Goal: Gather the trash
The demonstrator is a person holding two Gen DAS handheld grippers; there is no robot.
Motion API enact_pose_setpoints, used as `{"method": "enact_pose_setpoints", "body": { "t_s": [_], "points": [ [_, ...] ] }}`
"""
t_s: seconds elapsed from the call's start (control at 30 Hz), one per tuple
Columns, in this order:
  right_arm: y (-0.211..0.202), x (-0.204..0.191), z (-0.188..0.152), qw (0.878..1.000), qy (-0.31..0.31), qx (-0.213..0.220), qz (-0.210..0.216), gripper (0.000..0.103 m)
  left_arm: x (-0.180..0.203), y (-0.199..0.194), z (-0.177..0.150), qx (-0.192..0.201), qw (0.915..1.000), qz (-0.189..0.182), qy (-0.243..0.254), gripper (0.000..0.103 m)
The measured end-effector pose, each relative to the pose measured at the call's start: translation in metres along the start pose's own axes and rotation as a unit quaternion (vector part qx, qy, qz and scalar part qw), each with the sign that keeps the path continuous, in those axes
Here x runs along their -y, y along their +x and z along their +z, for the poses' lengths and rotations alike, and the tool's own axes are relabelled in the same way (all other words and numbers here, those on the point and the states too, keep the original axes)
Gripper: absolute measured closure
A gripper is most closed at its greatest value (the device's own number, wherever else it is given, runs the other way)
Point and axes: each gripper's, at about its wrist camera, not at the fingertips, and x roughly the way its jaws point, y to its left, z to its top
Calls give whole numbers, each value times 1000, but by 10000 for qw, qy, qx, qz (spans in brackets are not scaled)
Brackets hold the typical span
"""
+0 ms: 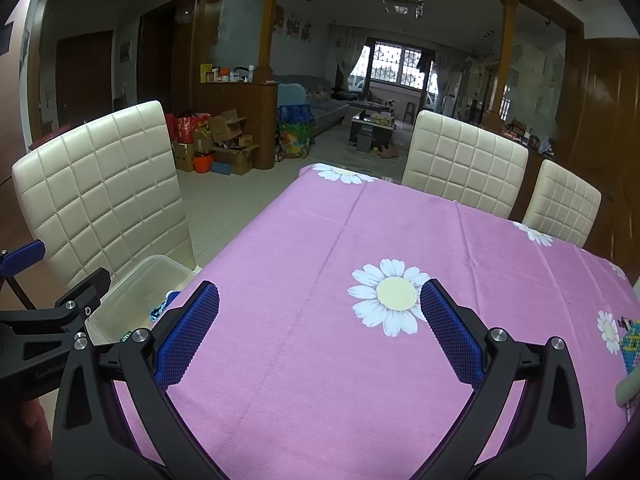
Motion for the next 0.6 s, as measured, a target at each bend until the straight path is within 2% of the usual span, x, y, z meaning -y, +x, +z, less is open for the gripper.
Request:
{"method": "enact_pose_setpoints", "body": {
  "t_s": [0.37,0.6],
  "points": [
    [-1,2,-2,10000,19,-28,39,4,1,0,-1,13,10000,17,4,9],
    [-1,2,-4,10000,28,-27,18,4,3,-1,-2,36,9999,-122,46,9]
  ]
}}
